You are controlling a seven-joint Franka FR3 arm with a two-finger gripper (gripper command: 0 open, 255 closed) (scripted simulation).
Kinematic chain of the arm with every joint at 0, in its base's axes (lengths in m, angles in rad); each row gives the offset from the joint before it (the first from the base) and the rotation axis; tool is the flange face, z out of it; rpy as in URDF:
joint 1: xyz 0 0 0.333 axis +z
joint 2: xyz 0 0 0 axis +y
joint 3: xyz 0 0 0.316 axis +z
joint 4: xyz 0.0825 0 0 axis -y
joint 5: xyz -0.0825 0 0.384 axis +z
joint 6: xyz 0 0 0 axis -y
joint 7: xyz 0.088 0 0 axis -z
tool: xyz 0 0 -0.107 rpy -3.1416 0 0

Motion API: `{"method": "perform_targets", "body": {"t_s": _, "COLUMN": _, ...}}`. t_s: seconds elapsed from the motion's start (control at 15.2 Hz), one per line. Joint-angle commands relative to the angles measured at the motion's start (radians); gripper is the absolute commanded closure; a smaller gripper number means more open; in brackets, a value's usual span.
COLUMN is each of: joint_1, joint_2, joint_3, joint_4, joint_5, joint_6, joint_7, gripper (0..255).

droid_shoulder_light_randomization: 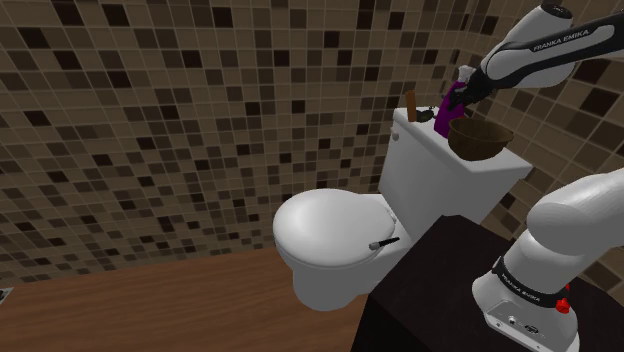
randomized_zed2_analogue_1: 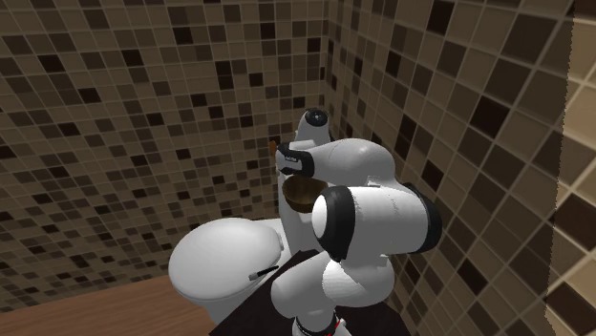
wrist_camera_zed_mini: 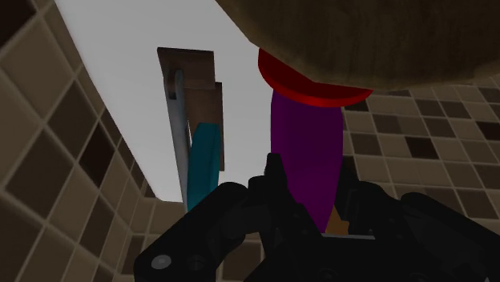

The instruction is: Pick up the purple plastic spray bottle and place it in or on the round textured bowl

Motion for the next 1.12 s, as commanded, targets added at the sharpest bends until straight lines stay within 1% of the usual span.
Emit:
{"method": "perform_targets", "body": {"t_s": 0.0, "joint_1": 0.0, "joint_2": 0.0, "joint_3": 0.0, "joint_4": 0.0, "joint_5": 0.0, "joint_6": 0.0, "joint_7": 0.0, "gripper": 255}}
{"method": "perform_targets", "body": {"t_s": 0.13, "joint_1": 0.0, "joint_2": 0.0, "joint_3": 0.0, "joint_4": 0.0, "joint_5": 0.0, "joint_6": 0.0, "joint_7": 0.0, "gripper": 255}}
{"method": "perform_targets", "body": {"t_s": 1.06, "joint_1": 0.005, "joint_2": -0.061, "joint_3": 0.043, "joint_4": 0.146, "joint_5": 0.018, "joint_6": -0.207, "joint_7": 0.006, "gripper": 255}}
